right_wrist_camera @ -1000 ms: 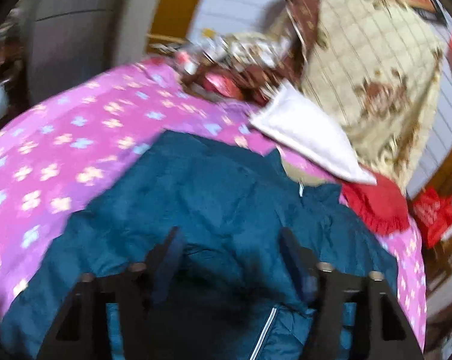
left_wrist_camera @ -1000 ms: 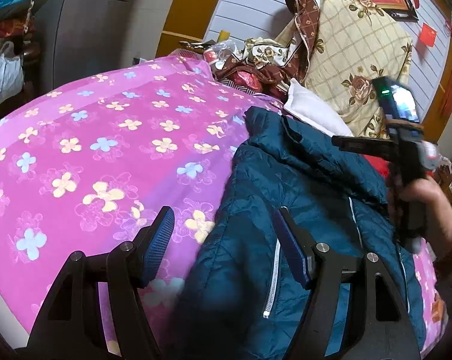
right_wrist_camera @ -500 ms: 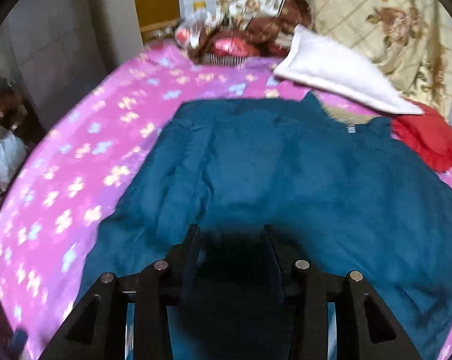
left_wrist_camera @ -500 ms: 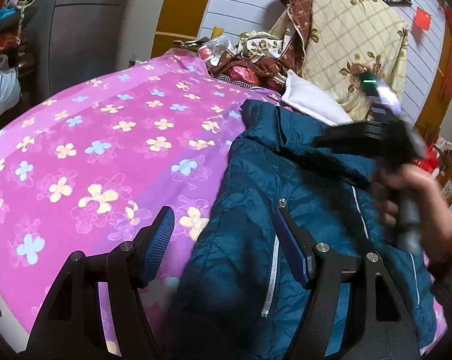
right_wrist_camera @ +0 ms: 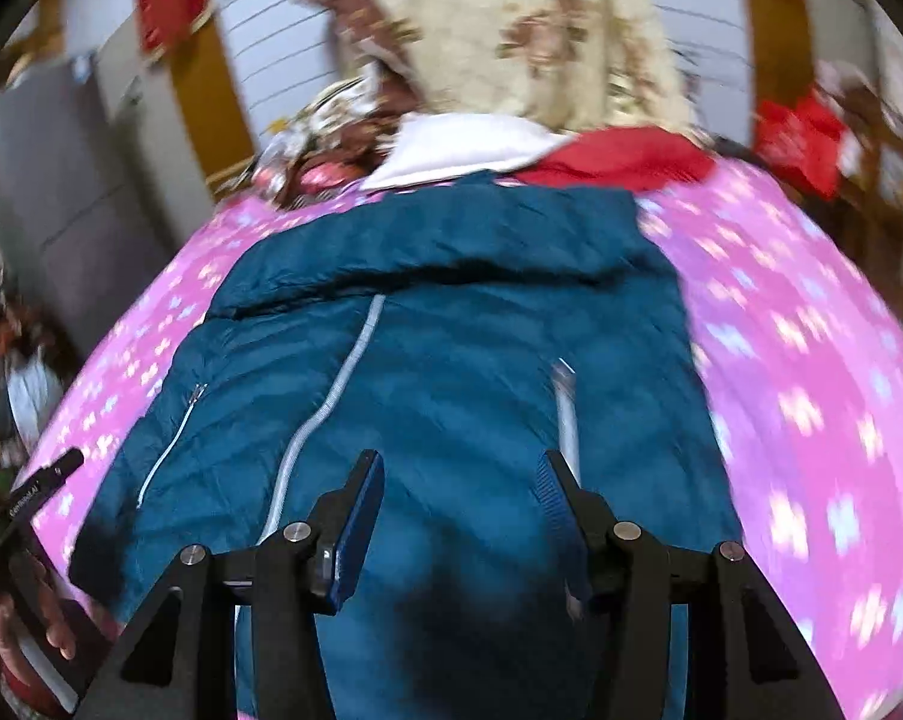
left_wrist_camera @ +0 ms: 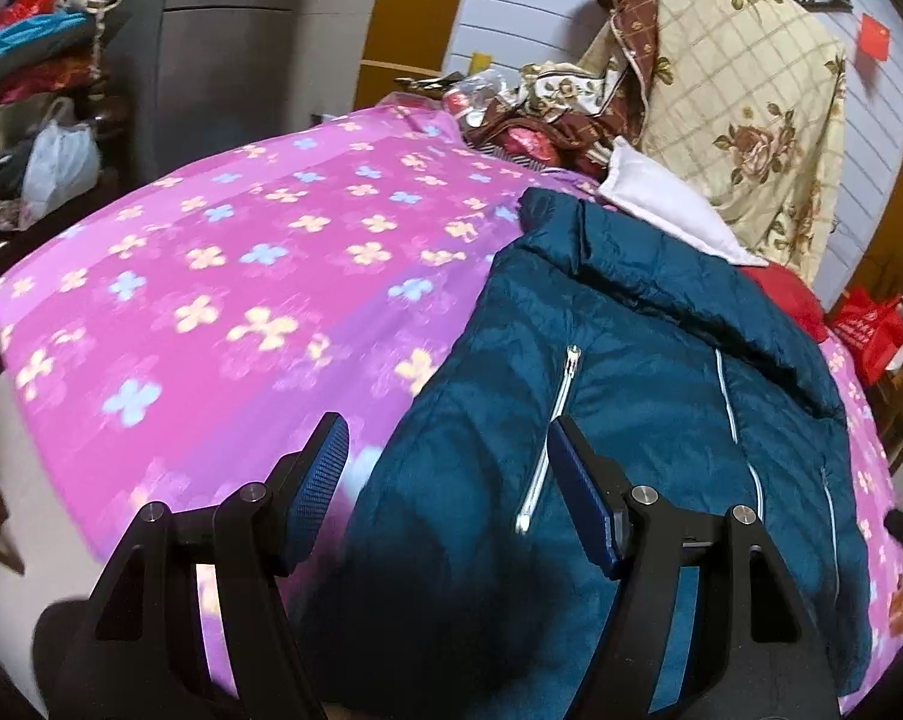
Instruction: Fold large clothes
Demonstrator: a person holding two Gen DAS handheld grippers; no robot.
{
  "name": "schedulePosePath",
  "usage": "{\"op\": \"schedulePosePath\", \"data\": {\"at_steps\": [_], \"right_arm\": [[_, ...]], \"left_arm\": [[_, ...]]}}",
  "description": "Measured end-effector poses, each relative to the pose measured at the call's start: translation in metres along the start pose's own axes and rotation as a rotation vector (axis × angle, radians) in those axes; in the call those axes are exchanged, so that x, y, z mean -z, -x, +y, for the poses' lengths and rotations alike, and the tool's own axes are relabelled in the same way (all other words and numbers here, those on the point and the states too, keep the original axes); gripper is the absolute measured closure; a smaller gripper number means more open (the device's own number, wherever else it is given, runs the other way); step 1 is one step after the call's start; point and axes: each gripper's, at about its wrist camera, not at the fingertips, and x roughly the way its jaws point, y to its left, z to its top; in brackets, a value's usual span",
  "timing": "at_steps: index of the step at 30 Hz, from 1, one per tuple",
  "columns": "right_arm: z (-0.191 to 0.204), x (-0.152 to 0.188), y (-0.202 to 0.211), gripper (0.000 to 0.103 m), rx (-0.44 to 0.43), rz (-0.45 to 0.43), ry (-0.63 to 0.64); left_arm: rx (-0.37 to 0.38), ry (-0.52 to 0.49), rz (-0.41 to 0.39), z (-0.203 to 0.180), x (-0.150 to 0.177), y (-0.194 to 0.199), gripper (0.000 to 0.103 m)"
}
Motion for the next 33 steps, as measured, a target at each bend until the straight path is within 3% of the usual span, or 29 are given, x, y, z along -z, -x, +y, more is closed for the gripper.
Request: {"op": "schedulePosePath", "data": {"at_steps": [4, 10, 15, 22, 28, 33], "right_arm": [[-0.037, 0.020, 0.021, 0.052, 0.006, 0.003, -0.119], [-0.096, 0.038, 0.096, 0.048, 0.064, -0.151, -0.207], [-0.152, 0.071, 0.144, 0.044, 0.103, -0.215, -0.287], [-0.215, 0.107, 0.166, 0.044, 0.104, -0.236, -0.457], [-0.220, 0.114, 0.163, 0.044, 0.095, -0.239, -0.480], [-0.203, 0.110, 0.146, 0.044, 0.075, -0.222, -0.441]], "left_arm": [[0.004, -0.048, 0.009, -0.019, 0.010, 0.020, 0.034], [0.053, -0.153, 0.019, -0.066, 0.015, 0.043, 0.034], [0.072, -0.225, 0.037, -0.105, 0.031, 0.053, 0.034], [0.083, -0.297, 0.093, -0.150, 0.051, 0.058, 0.034], [0.096, -0.320, 0.079, -0.157, 0.057, 0.067, 0.034], [0.110, -0.223, 0.093, -0.130, 0.041, 0.065, 0.034]]}}
